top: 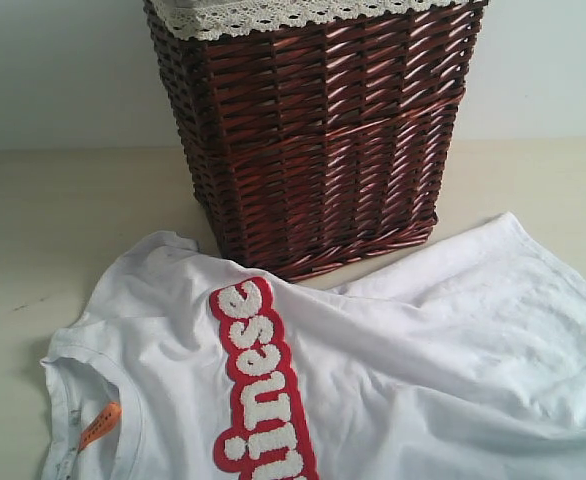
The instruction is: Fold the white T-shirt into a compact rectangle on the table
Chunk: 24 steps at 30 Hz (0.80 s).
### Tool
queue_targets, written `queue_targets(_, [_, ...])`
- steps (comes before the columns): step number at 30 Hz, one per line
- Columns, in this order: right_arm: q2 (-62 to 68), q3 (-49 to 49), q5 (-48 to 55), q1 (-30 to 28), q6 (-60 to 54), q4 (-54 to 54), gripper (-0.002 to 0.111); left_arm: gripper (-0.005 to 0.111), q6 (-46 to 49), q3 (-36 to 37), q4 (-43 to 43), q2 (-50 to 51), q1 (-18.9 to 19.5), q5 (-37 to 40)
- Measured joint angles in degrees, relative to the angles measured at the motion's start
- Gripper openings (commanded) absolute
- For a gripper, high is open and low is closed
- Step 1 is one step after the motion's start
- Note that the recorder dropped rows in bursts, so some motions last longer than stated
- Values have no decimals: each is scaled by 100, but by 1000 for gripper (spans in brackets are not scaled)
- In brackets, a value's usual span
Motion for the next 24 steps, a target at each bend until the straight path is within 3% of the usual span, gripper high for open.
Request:
queue_targets(4, [-1058, -36, -78, 0, -932, 533, 0, 1, 0, 0, 0, 0, 0, 0])
queue_targets(6, [-1400, -149, -629, -16, -1821, 1600, 0, 1, 0, 0, 0, 0, 0, 0])
queue_targets(8, [-1305, -217, -1645, -14, -2697, 3379, 0, 1, 0, 0, 0, 0, 0, 0])
queue_targets(9, [-1057, -261, -2415, -14, -3480, 5157, 0, 1, 0, 0, 0, 0, 0, 0])
queue_targets(11, [-530, -491, -2871, -14, -4423, 7777, 0, 1, 0, 0, 0, 0, 0, 0])
queue_targets(13, [78, -922, -2728, -14, -4672, 9205, 0, 1, 0, 0, 0, 0, 0, 0])
queue_targets(17, [1232, -2006, -2431, 234, -4716, 10289, 0, 1, 0, 0, 0, 0, 0, 0])
queue_targets(24, [2383, -2839, -2615, 835, -4725, 10430, 0, 1, 0, 0, 0, 0, 0, 0])
